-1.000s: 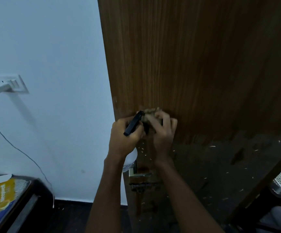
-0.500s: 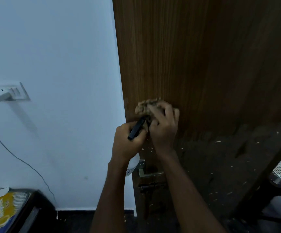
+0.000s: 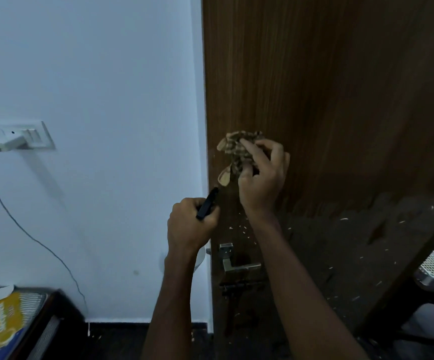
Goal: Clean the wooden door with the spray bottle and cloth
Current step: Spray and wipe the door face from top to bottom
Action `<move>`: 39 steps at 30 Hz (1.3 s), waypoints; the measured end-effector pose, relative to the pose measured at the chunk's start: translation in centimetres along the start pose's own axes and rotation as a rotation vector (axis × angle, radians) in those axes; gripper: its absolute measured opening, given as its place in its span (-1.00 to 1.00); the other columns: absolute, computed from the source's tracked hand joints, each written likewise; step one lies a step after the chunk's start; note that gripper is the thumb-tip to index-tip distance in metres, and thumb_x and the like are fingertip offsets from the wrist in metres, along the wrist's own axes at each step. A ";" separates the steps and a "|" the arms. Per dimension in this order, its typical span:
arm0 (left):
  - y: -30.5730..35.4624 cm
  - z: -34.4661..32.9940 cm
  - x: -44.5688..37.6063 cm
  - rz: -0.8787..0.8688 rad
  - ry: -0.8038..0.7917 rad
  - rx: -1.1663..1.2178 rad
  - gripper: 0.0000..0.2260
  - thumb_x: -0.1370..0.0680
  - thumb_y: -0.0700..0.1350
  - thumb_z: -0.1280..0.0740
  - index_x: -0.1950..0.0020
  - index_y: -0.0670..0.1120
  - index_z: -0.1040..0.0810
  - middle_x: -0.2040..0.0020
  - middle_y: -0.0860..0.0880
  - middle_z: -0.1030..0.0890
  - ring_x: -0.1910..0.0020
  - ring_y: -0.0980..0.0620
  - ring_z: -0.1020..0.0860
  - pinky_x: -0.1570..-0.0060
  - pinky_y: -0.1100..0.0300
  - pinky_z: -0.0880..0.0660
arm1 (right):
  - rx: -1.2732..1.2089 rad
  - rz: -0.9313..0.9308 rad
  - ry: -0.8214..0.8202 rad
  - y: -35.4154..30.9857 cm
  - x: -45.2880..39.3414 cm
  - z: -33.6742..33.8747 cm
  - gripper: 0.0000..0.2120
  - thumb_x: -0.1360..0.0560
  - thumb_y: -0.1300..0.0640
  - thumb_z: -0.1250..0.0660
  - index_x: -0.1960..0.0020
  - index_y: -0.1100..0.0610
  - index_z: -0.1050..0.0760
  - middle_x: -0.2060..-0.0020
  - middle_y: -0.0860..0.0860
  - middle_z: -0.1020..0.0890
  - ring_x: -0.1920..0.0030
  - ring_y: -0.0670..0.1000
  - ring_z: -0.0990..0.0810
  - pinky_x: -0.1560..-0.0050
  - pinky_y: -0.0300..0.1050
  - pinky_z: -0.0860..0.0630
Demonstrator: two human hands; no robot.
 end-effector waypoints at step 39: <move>-7.8 -4.6 1.6 -0.014 -0.273 0.083 -0.76 -0.48 0.08 -0.37 0.34 0.02 -0.52 0.45 0.03 -0.53 0.49 0.03 -0.46 0.46 0.08 -0.37 | 0.161 0.068 -0.193 5.7 13.6 -1.5 -0.68 -0.52 0.34 -0.25 -0.10 0.11 -0.71 -0.18 0.15 -0.62 -0.02 0.14 -0.50 0.11 0.00 -0.53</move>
Point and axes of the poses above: each hand's wrist, its own x-axis away from the middle knuckle, its own z-axis out of the back of the hand, y = z × x, the point moved 6 cm from there along -x, towards the middle knuckle
